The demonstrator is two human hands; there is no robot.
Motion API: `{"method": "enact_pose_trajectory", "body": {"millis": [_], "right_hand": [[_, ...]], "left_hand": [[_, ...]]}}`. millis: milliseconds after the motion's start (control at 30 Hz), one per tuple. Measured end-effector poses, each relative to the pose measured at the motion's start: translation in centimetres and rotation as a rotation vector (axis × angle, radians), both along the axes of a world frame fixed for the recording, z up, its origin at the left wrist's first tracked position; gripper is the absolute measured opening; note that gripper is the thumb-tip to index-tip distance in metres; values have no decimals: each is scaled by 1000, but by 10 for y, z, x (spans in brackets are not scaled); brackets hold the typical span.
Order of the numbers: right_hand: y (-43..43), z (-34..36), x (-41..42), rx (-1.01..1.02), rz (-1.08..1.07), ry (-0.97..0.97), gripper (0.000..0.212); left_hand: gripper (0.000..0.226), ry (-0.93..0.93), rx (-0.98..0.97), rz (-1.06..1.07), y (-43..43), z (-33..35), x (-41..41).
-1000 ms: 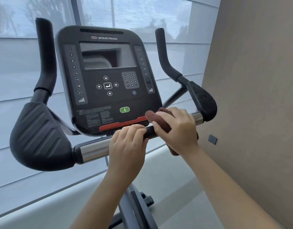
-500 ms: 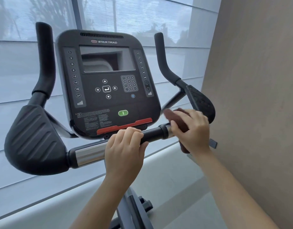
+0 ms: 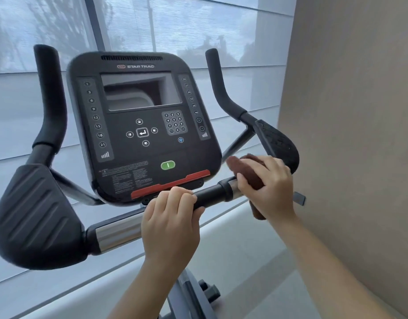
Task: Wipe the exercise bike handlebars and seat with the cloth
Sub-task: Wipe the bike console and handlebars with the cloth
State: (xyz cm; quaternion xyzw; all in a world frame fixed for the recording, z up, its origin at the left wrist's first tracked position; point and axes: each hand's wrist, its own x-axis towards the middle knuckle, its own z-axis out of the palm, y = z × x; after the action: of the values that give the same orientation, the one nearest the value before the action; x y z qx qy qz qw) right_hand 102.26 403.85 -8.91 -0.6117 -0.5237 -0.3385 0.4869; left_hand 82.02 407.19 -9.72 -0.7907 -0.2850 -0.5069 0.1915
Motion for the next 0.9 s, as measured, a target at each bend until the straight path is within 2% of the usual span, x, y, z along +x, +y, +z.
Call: {"method": "enact_pose_trajectory", "body": {"millis": [100, 200, 300, 467, 600, 733, 900], "right_hand": [[-1, 0, 15, -10, -76, 138, 32], [2, 0, -13, -11, -79, 190, 32], [5, -6, -54, -18, -52, 131, 31], [-1, -2, -70, -89, -105, 68, 33], [-8, 1, -87, -175, -142, 4, 36], [-25, 8, -102, -217, -130, -20, 37], [-68, 11, -136, -247, -170, -51, 35]], "left_hand": [[12, -4, -40, 20, -1, 1, 3], [15, -30, -85, 66, -3, 0, 7], [16, -35, -84, 62, -3, 1, 9], [13, -7, -128, -22, -6, -1, 1], [21, 54, -234, -158, -10, -3, -12], [25, 25, -342, -311, -22, -2, -31], [28, 39, -338, -316, -55, -26, -72]]}}
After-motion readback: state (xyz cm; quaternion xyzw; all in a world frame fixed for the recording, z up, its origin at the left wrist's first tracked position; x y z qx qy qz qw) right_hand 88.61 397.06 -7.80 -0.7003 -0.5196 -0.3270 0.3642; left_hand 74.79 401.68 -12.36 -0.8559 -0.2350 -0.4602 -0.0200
